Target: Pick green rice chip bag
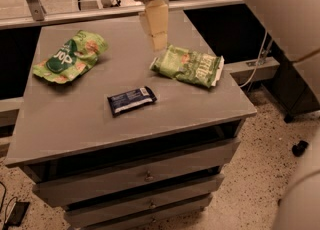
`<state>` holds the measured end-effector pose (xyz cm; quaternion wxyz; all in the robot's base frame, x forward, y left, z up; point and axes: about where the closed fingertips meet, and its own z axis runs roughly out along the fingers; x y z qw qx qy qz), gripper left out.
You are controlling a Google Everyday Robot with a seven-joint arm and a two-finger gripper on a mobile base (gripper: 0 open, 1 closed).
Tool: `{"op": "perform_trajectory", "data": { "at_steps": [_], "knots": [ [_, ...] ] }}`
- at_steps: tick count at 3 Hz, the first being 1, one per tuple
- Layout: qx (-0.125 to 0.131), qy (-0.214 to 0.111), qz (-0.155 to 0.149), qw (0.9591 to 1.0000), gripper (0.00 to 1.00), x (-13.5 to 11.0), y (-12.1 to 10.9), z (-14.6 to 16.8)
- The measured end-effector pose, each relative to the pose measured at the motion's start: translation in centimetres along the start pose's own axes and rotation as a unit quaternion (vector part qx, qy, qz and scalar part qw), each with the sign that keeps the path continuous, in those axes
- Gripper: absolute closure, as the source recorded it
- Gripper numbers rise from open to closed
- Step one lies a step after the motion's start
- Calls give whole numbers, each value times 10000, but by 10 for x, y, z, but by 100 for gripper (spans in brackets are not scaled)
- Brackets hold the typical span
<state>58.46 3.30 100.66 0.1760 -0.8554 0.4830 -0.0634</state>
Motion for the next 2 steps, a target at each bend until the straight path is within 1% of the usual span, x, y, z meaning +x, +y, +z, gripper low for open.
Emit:
{"op": "perform_trajectory", "data": {
  "at_steps": [1,2],
  "knots": [
    [192,-209,-513,9983,0,-1,-43,25],
    [358,-474,-1050,9927,0,-14,-84,60]
  ]
}}
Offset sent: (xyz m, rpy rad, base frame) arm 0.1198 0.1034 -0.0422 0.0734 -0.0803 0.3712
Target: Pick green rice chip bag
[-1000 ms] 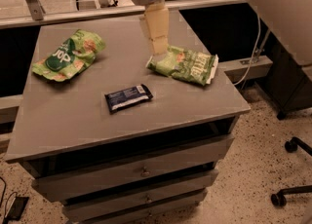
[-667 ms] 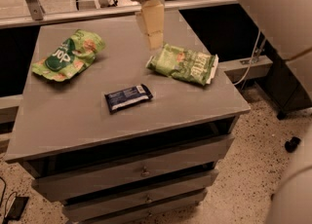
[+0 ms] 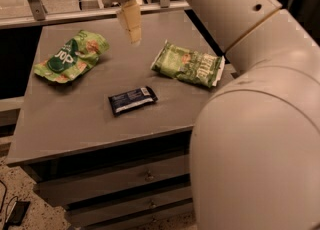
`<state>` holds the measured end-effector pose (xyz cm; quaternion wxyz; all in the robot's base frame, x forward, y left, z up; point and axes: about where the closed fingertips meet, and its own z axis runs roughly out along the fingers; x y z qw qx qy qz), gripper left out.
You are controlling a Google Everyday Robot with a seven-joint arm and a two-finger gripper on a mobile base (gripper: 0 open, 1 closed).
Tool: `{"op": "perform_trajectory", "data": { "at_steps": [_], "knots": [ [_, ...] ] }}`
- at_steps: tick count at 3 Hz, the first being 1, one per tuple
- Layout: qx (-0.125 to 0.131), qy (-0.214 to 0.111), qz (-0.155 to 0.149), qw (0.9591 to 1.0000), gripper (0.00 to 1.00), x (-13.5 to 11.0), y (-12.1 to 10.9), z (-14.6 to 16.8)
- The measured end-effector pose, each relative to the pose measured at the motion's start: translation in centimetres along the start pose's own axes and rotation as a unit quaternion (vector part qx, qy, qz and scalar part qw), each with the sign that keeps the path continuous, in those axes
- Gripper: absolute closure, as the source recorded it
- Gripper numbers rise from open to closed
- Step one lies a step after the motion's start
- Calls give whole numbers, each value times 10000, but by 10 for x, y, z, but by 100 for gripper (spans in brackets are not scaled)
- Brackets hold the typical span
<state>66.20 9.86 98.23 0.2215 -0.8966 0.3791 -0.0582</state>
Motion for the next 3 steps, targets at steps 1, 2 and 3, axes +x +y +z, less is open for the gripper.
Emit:
{"op": "perform_trajectory", "data": {
  "at_steps": [1,2,3],
  "knots": [
    [-8,-446,-250,9987,0,-19,-28,56],
    [-125,-736,-484,9960,0,-42,-49,106],
    [-279,-804,-702,9939,0,-62,-66,148]
  ]
}}
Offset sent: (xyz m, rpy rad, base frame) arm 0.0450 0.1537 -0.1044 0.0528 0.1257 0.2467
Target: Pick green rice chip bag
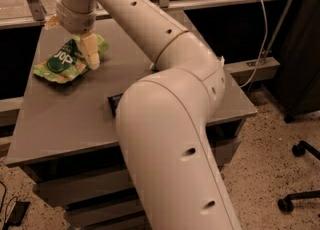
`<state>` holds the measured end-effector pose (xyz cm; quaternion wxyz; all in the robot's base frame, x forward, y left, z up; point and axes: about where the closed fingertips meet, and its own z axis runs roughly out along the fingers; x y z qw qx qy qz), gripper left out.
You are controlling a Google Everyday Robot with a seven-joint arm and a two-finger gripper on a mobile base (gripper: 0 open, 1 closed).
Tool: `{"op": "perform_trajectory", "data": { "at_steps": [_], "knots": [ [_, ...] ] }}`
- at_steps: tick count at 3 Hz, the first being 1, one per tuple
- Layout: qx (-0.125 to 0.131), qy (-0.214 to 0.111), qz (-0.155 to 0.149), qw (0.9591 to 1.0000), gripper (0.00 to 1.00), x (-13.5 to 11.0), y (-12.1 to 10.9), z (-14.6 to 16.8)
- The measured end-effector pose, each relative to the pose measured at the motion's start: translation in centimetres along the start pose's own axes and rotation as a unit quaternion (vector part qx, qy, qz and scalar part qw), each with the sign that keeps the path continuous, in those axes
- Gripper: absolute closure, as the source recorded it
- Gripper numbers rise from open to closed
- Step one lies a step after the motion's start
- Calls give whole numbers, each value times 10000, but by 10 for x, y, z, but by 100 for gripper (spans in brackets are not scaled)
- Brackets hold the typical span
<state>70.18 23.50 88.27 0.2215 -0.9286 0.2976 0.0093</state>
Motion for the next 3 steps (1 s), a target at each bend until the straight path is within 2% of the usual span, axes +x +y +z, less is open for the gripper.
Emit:
{"op": "perform_trajectory", "data": {
  "at_steps": [1,2,3],
  "knots": [
    [-255,264,-104,9993,18,0,-11,33],
    [-367,384,-109,9985,41,2,-14,48],
    [-369,388,-110,9985,64,2,-16,45]
  ]
}}
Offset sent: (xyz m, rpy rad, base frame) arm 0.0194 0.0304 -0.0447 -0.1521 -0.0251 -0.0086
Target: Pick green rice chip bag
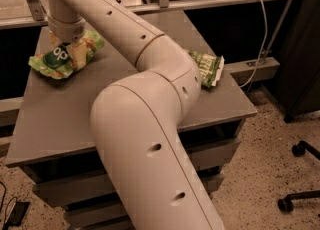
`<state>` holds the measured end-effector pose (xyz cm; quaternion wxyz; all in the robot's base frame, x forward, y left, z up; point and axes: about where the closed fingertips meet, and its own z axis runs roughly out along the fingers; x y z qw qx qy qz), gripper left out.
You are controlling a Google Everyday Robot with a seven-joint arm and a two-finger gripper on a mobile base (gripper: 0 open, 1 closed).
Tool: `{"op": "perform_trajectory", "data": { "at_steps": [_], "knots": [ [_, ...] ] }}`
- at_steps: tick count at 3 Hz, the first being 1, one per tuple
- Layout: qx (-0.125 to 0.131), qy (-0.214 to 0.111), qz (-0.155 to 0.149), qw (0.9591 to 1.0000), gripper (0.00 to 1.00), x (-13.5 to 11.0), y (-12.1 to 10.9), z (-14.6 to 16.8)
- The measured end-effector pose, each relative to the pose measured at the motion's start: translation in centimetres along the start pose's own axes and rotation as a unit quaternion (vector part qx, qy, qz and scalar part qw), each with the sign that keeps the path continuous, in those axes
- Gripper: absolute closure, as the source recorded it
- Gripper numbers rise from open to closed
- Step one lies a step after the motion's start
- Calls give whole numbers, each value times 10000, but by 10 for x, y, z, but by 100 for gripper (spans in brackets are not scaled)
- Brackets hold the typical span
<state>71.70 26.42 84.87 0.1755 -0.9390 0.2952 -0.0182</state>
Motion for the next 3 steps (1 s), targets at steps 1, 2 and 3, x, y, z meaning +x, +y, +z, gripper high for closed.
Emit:
{"op": "perform_trajectory", "data": {
  "at_steps": [1,2,3],
  "knots": [
    [527,-388,-178,9977,88,-12,-8,-39],
    [1183,-520,-401,9908,100,-23,-11,-116],
    [1185,-521,-400,9908,100,-23,-11,-116]
  ]
}}
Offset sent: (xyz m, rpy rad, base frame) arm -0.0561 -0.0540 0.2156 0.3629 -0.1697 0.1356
